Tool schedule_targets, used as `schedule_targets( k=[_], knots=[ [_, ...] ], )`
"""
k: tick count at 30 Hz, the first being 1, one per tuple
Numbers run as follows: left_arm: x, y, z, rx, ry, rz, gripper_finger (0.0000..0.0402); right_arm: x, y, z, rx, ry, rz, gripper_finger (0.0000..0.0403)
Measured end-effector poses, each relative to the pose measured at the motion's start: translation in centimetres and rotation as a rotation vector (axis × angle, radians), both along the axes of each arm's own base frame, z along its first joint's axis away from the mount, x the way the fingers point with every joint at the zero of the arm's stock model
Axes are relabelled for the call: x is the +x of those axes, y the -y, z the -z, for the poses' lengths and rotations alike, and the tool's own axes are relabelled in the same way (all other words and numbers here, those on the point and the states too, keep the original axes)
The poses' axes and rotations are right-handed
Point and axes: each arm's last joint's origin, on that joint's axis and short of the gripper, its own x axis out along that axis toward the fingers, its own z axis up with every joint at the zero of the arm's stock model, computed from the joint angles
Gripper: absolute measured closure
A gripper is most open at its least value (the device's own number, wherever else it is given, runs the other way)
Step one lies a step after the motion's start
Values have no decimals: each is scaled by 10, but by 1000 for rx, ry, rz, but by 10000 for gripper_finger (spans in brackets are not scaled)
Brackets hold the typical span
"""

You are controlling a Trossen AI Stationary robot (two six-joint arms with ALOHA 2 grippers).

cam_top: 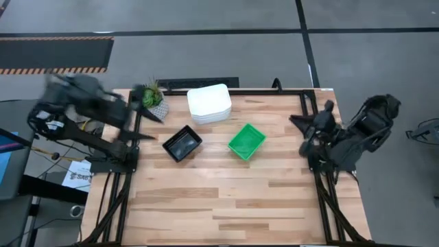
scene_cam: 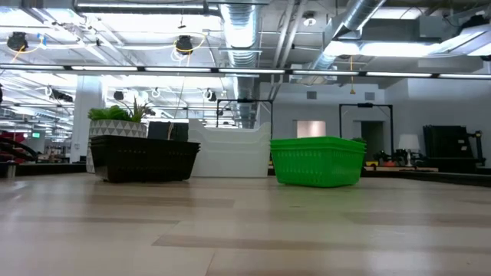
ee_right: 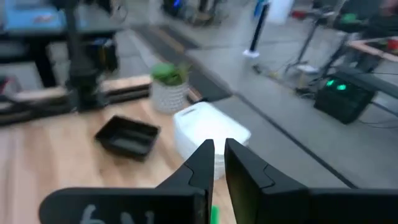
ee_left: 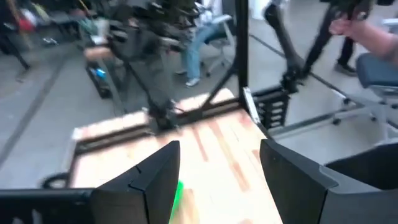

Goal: Stack baskets by color
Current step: Return to Home Position

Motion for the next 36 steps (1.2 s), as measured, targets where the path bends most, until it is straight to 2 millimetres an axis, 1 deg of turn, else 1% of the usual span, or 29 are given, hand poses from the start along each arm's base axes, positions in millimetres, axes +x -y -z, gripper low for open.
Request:
schedule_targets(
  k=[1, 3, 5, 7, 11, 15, 18, 20, 22, 24, 26, 27, 28, 30, 32, 34, 36],
  knots=[
    [8, 1, 11, -18, -10, 14, 190, -10, 4, 12, 17, 40, 7, 340],
    [22, 4, 36, -61, -48, 98, 190, -23, 10, 37, 90, 133, 6, 340],
    [32, 8, 56, -111, -36, 217, 190, -29, 11, 61, 162, 203, -17, 340],
    [41, 12, 78, -165, -36, 291, 190, -30, 8, 85, 209, 248, -50, 340],
    [55, 14, 120, -246, -34, 307, 190, -22, -2, 126, 271, 329, -95, 340],
    [58, 15, 153, -302, -9, 316, 190, -12, -11, 163, 336, 380, -177, 340],
    [59, 15, 177, -335, 10, 317, 190, 1, -14, 181, 376, 457, -264, 340],
    [57, 15, 190, -356, 35, 317, 190, 10, -14, 192, 370, 514, -352, 340],
    [53, 14, 203, -365, 49, 313, 190, 20, -10, 193, 348, 609, -475, 340],
    [48, 12, 216, -383, 50, 301, 190, 31, -4, 186, 293, 714, -601, 340],
    [41, 8, 223, -401, 65, 289, 190, 42, 5, 183, 225, 766, -662, 340],
    [37, 5, 224, -407, 80, 286, 190, 47, 12, 180, 204, 781, -659, 340],
    [32, 2, 221, -414, 101, 288, 190, 51, 20, 176, 191, 792, -633, 340],
    [20, -6, 208, -434, 161, 296, 190, 50, 39, 168, 183, 825, -564, 340],
    [5, -13, 192, -445, 228, 319, 190, 41, 55, 157, 158, 860, -550, 340],
    [-9, -17, 177, -434, 310, 362, 190, 29, 64, 147, 127, 870, -569, 340],
    [-20, -19, 171, -434, 336, 386, 190, 15, 70, 144, 137, 840, -555, 340]
  ],
)
